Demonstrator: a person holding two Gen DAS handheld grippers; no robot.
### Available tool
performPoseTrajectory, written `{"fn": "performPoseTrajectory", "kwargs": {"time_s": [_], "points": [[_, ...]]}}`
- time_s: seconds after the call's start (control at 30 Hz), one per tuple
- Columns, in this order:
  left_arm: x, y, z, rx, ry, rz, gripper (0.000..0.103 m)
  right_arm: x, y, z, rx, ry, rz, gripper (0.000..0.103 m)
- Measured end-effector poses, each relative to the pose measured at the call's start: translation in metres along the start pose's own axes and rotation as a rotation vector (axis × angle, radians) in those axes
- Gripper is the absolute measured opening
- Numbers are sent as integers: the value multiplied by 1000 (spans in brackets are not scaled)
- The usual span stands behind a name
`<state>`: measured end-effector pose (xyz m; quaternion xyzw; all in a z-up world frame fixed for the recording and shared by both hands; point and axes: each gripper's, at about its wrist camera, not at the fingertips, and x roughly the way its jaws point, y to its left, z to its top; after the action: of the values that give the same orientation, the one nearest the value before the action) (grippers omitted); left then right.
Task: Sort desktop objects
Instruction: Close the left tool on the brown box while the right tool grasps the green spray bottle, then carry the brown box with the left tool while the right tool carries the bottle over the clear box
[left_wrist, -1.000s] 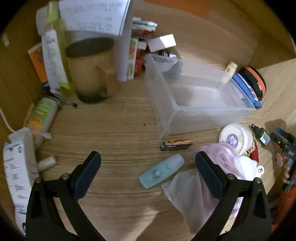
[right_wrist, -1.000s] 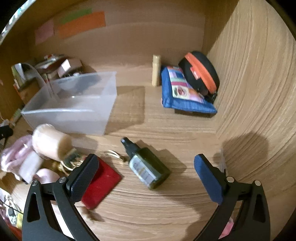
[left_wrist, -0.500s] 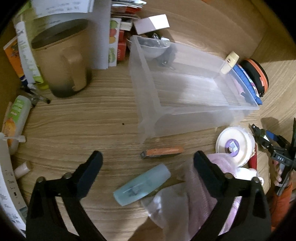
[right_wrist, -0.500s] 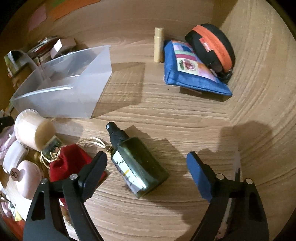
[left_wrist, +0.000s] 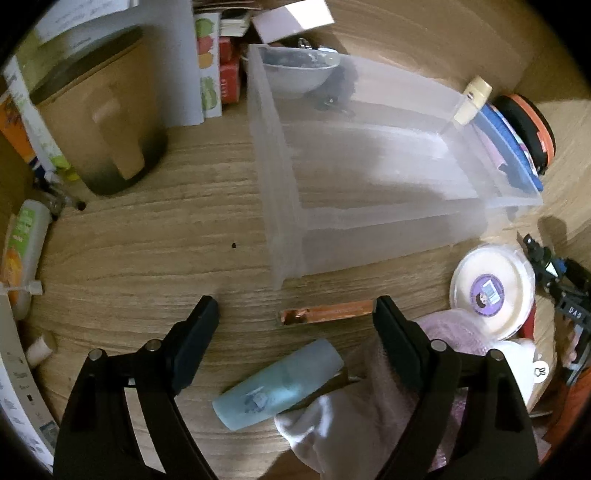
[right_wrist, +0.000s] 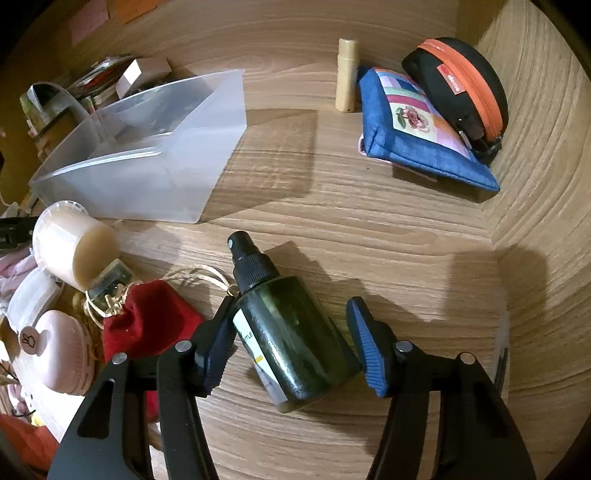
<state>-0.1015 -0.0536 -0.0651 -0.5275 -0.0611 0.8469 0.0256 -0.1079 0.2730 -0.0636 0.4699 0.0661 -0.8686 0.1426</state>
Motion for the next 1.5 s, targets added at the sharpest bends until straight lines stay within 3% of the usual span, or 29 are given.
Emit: {"fn": "performPoseTrajectory", "kwargs": {"time_s": [0.2,0.37,0.63,0.73,1.03,1.5], "points": [[3,-8,2,37,-8,8,72,-3,2,-1,-8,-13,6,55],[1,-9,1,61,-19,-4,48,-15,3,0,-1,-53,11,54],[-8,0,-3,25,-49,-12,48,-34,6,4,22,-114,26,52],[-16,3,-6,16,-71,-9,48,-43,7,6,29,-136,43,38],[-49,17,-7,-16,-158,-11,48,-48,15,9,32,-149,58,38],[-95,14,12,20,-307,-36,48,-105,43,53,-50,-340,73,38]]}}
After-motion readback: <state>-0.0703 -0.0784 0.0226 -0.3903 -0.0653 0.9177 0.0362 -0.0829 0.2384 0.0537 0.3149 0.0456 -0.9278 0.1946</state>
